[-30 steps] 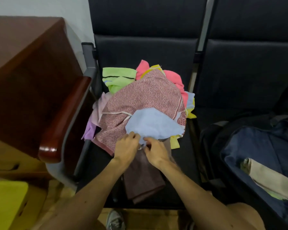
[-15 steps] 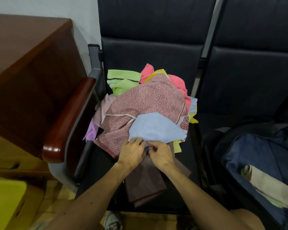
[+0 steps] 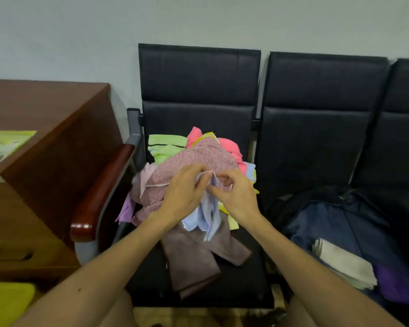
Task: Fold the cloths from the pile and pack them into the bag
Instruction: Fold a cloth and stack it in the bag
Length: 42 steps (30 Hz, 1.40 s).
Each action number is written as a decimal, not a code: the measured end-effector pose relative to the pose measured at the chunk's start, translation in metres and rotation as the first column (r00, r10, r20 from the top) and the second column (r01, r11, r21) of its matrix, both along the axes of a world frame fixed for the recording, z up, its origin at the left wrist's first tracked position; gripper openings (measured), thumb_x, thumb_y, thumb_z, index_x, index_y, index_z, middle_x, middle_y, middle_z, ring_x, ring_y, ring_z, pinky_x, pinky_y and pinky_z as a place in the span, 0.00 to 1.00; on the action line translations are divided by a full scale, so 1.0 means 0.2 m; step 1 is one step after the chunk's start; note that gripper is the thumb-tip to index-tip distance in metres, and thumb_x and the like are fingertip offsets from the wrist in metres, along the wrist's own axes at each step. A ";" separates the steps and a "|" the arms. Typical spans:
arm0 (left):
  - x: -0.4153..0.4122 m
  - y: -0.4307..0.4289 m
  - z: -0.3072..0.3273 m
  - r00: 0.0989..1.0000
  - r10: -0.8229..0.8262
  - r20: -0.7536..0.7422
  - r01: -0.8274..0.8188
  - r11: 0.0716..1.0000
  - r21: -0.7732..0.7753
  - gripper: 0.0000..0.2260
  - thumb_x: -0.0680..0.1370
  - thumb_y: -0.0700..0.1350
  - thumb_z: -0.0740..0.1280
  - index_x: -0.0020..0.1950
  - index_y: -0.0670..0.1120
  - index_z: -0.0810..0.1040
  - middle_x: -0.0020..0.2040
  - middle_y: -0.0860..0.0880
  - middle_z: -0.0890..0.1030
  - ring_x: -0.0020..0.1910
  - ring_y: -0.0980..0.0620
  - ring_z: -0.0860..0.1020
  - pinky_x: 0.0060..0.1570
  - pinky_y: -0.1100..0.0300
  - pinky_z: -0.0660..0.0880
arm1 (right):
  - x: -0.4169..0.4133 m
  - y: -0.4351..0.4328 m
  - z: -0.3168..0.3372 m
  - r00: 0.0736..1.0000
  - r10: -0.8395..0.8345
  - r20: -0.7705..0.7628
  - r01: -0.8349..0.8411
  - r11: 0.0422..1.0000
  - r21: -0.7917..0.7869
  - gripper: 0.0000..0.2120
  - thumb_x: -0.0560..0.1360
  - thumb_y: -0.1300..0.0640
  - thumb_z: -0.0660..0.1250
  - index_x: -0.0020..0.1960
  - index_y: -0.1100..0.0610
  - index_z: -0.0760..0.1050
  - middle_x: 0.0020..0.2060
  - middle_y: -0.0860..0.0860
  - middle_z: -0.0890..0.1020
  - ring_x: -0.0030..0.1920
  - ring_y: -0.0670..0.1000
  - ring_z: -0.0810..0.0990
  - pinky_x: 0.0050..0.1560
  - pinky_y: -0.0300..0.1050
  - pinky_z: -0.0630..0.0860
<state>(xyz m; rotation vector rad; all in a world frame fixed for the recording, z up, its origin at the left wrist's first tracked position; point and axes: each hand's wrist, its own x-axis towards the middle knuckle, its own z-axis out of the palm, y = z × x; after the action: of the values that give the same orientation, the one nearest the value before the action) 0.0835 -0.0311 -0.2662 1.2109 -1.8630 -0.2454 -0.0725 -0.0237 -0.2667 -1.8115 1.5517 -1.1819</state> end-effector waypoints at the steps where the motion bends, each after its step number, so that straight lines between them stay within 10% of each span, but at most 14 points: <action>1: -0.01 0.02 0.08 1.000 -0.016 -0.021 0.016 1.000 0.002 0.04 0.81 0.44 0.66 0.47 0.49 0.77 0.42 0.55 0.78 0.43 0.54 0.74 0.44 0.59 0.68 | -0.02 0.03 0.07 1.000 0.002 -0.005 -0.002 0.999 -0.053 0.09 0.71 0.51 0.76 0.50 0.51 0.80 0.46 0.44 0.78 0.46 0.40 0.76 0.45 0.31 0.71; 25: -0.19 0.46 0.79 0.957 -0.256 -0.139 0.255 0.967 -0.026 0.04 0.79 0.44 0.69 0.47 0.46 0.83 0.41 0.53 0.83 0.41 0.55 0.81 0.43 0.59 0.79 | -0.26 0.48 0.69 0.972 0.227 0.061 -0.213 0.961 -0.179 0.05 0.79 0.54 0.68 0.51 0.54 0.80 0.43 0.49 0.85 0.45 0.48 0.84 0.48 0.47 0.81; 34: -0.09 0.56 0.68 0.841 -0.377 -0.387 0.533 0.697 0.479 0.17 0.75 0.37 0.73 0.64 0.42 0.78 0.55 0.43 0.85 0.55 0.44 0.84 0.58 0.46 0.79 | -0.33 0.55 0.77 0.911 0.088 0.403 -0.093 0.996 -0.007 0.03 0.79 0.57 0.66 0.49 0.55 0.79 0.46 0.55 0.84 0.51 0.56 0.83 0.54 0.56 0.80; 42: -0.08 0.58 0.78 0.908 -0.346 -0.234 0.408 0.858 0.312 0.11 0.77 0.45 0.72 0.54 0.39 0.83 0.49 0.40 0.85 0.50 0.41 0.84 0.52 0.42 0.79 | -0.35 0.62 0.75 0.939 0.247 0.238 -0.267 0.962 0.053 0.12 0.79 0.51 0.68 0.49 0.61 0.81 0.45 0.58 0.85 0.49 0.60 0.84 0.51 0.58 0.80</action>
<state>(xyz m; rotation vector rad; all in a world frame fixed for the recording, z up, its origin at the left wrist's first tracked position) 0.0676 0.0858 -0.1100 0.9994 -1.9435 -0.9127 -0.1419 0.1001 -0.1177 -1.6943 1.1767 -1.1363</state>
